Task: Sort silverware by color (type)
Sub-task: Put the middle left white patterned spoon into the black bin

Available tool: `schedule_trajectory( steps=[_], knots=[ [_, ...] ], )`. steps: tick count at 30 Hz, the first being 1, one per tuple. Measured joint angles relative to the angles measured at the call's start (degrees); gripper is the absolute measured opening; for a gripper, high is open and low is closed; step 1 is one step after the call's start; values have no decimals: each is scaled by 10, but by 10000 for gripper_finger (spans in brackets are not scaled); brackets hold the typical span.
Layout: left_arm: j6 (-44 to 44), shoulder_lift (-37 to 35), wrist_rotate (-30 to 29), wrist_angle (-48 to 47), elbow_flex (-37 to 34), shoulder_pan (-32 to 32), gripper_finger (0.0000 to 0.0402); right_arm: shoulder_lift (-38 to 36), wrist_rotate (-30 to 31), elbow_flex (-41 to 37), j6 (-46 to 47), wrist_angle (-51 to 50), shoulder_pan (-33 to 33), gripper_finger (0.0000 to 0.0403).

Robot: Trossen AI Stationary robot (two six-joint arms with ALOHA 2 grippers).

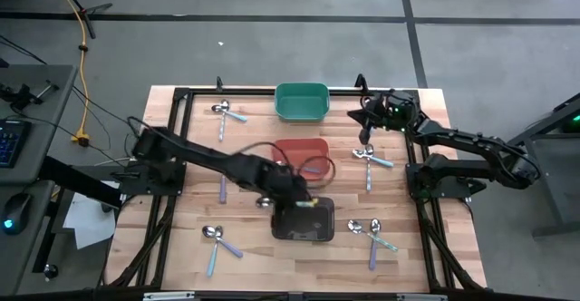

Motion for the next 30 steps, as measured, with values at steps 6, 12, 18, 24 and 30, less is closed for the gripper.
schedule_trajectory(
  steps=[6,12,18,24,30],
  knots=[
    [62,79,15,24,56,-9,10,0,13,-46,6,18,0,0],
    [89,121,14,39,85,-13,10,0,13,-86,29,74,0,0],
    [92,128,12,58,96,-27,10,0,13,-90,45,76,1,0],
    [97,138,9,80,96,-32,10,0,14,-91,44,73,24,0],
    [114,154,6,75,95,-21,10,0,41,-91,44,72,53,0]
  ],
)
